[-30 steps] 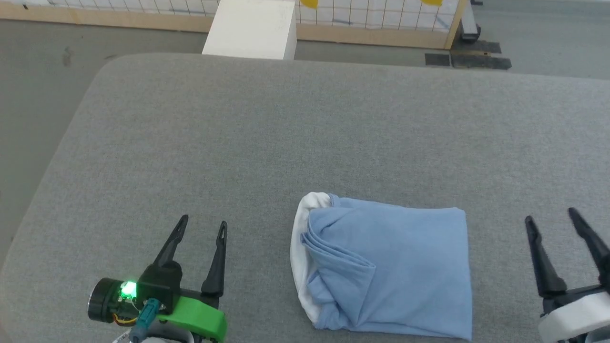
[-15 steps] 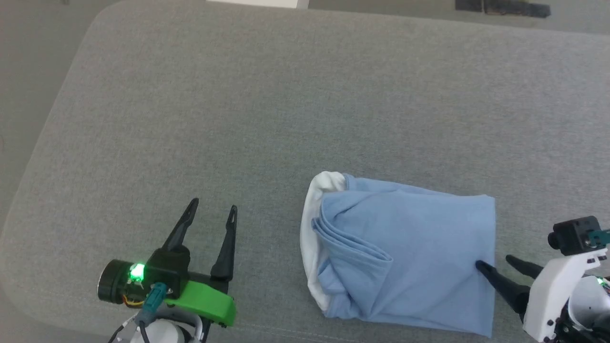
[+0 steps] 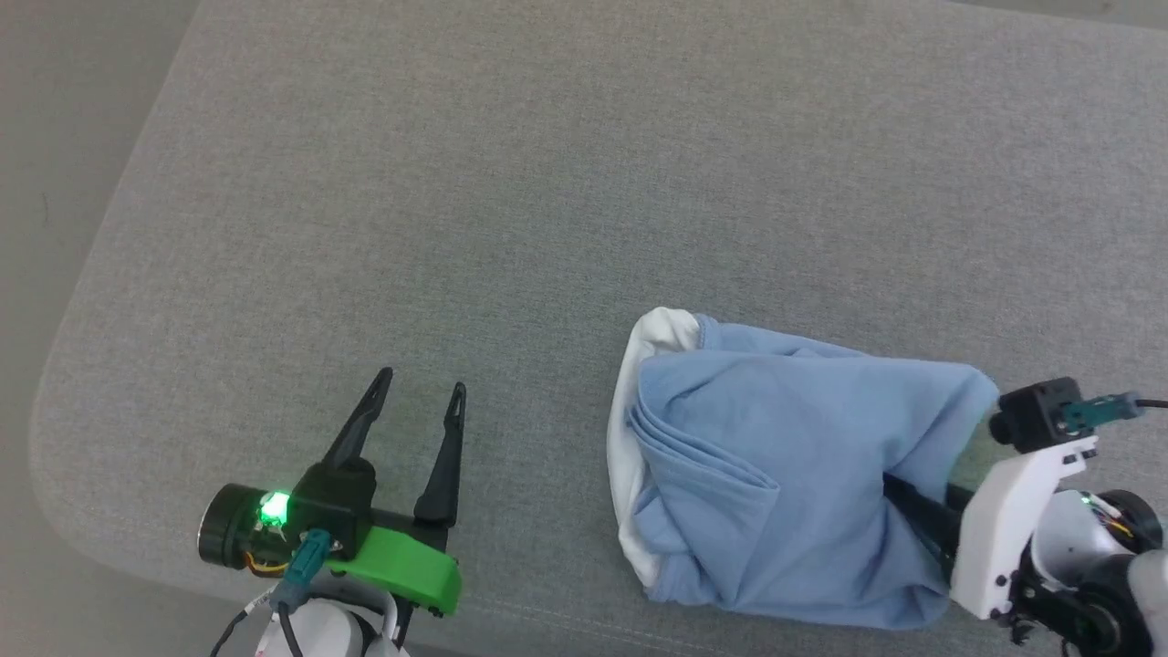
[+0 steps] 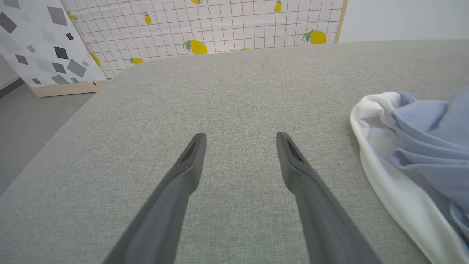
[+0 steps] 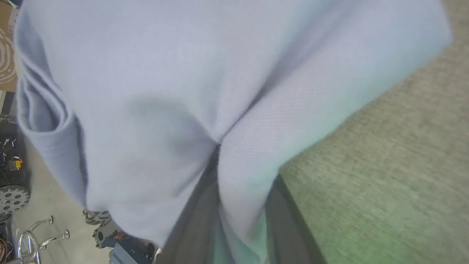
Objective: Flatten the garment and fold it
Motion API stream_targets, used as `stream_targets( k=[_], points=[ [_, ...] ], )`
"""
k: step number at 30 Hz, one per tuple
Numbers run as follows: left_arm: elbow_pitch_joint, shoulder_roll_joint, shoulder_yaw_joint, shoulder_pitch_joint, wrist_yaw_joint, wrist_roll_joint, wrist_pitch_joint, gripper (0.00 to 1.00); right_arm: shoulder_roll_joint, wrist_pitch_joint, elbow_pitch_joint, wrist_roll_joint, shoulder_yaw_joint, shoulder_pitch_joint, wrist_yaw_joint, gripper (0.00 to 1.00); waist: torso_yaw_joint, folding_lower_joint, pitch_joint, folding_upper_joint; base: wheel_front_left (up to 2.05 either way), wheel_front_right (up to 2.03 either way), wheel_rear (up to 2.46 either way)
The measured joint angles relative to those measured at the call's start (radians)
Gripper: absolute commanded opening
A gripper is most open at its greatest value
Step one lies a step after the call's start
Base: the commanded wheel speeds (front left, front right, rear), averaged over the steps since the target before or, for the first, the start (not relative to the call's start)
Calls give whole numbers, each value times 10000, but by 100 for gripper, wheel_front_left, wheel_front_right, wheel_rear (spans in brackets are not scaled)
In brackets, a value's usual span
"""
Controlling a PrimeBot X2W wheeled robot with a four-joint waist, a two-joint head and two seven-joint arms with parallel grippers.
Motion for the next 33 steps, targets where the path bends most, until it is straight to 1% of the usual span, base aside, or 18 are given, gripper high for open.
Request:
stream_targets(
  k=[3,6,7,9,12,15,16,18,21,24,28,30,33],
  points=[
    [75,-13,8,1,-2,-2,0,100,-88,-288,63,-257,288,-89,-2,0,-12,0,-112,0,0,0,0],
    [136,-27,6,5,-6,-4,-2,100,-458,-554,-15,-585,677,-198,-2,0,-88,0,-292,0,0,0,0],
    [151,-29,6,9,-15,-6,0,100,-688,-623,-119,-782,901,-271,-2,0,-140,0,-350,0,0,0,0],
    [203,-33,-12,9,-52,-10,-2,100,-1252,-752,-355,-1277,1390,-527,-2,0,-277,0,-436,0,0,0,0],
    [219,-77,-67,8,-92,-52,-2,100,-2435,-938,-836,-2067,2247,-1243,-6,0,-577,0,-530,0,0,0,0],
    [117,-125,-111,-8,-96,-77,0,100,-3595,-1154,-1225,-2857,3068,-2385,-2,0,-999,0,-562,0,0,0,0],
    [63,-136,-127,-15,-92,-77,4,100,-3835,-1237,-1273,-3051,3208,-2710,-4,0,-1123,0,-556,0,0,0,0],
    [-88,-171,-217,-100,-104,-75,56,100,-4539,-1415,-1373,-3490,3545,-3519,-2,0,-1457,0,-499,0,0,0,0],
    [-360,-198,-330,-368,-119,-48,161,100,-5471,-1672,-1162,-3891,3837,-4388,-4,0,-1986,0,-299,0,0,0,0],
    [-633,-171,-366,-638,-171,10,282,100,-5994,-1891,-527,-4052,3760,-4801,-2,0,-2461,0,1,0,0,0,0],
    [-968,-31,-410,-949,-199,105,477,100,-6479,-2341,857,-4215,3243,-4846,-2,0,-2946,1,587,0,0,0,0],
    [-1127,42,-410,-1055,-224,217,558,100,-6600,-2623,1538,-4305,2847,-4749,-4,0,-3124,1,881,1,0,0,0],
    [-1423,153,-399,-1214,-224,288,706,100,-6579,-3116,2637,-4573,2040,-4474,-2,0,-3361,1,1343,0,0,0,0]
  ],
)
